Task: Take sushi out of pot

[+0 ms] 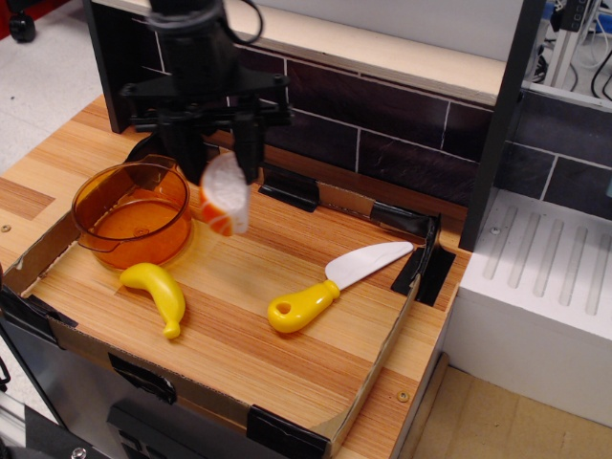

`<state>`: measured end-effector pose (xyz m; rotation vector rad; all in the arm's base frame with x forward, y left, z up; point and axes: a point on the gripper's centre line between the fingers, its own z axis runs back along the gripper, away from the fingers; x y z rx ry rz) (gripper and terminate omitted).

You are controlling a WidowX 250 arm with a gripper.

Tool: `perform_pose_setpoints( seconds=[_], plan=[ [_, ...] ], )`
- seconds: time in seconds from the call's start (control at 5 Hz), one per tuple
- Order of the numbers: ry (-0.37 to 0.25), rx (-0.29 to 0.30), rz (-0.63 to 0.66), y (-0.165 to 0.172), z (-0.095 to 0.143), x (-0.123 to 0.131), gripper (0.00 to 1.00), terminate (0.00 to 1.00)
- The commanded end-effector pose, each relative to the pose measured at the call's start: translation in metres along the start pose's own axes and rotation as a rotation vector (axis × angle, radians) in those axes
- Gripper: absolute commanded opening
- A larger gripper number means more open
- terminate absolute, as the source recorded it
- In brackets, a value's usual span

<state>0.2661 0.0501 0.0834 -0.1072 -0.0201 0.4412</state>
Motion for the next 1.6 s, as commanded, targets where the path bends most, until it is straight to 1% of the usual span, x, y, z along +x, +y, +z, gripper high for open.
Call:
perform_pose_setpoints(
  seconds=[0.0, 0.2, 0.4, 0.6, 0.8, 1.0, 1.2, 1.4],
  plan=[
    [-0.079, -0.007, 0.080, -0.009, -0.016, 0.042, 0.00, 0.00],
    [-0.130, 0.030, 0.050, -0.009, -0.032, 0.044, 0.00, 0.00],
    [-0.149, 0.059, 0.030, -0.006, -0.048, 0.044, 0.00, 0.00],
    [-0.149, 0.067, 0.040, -0.006, -0.050, 0.044, 0.00, 0.00],
    [-0.142, 0.069, 0.045, -0.006, -0.046, 0.044, 1.00, 0.00],
    [-0.186, 0.032, 0.058, -0.006, -0.036, 0.046, 1.00, 0.00],
    [-0.249, -0.035, 0.059, -0.010, -0.009, 0.047, 1.00, 0.00],
    [-0.305, -0.106, 0.053, -0.012, 0.023, 0.041, 1.00, 1.00]
  ],
)
